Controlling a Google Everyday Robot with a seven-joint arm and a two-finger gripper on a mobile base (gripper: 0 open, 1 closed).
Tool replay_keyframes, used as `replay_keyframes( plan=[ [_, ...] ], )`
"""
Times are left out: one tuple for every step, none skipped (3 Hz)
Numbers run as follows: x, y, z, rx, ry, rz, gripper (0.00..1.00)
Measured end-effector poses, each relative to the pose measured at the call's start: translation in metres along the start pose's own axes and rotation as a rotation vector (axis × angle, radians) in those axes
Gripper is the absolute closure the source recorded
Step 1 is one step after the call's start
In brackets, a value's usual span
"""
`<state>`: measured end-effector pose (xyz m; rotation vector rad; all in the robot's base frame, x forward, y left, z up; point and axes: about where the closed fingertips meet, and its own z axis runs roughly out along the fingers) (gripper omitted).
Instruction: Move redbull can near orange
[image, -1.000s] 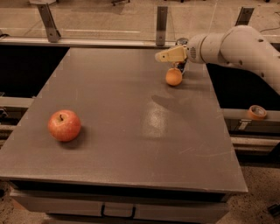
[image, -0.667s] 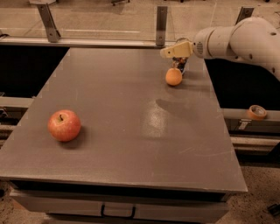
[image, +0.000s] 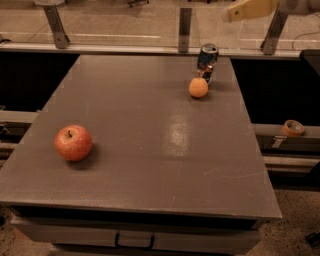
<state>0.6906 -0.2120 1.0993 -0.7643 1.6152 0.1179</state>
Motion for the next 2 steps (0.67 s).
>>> replay_keyframes(
  plan=[
    [-0.083,-0.019,-0.056,0.056,-0.157,-0.158,0.00],
    [-0.095,-0.021,-0.061,0.069,-0.179,-0.223,0.00]
  ],
)
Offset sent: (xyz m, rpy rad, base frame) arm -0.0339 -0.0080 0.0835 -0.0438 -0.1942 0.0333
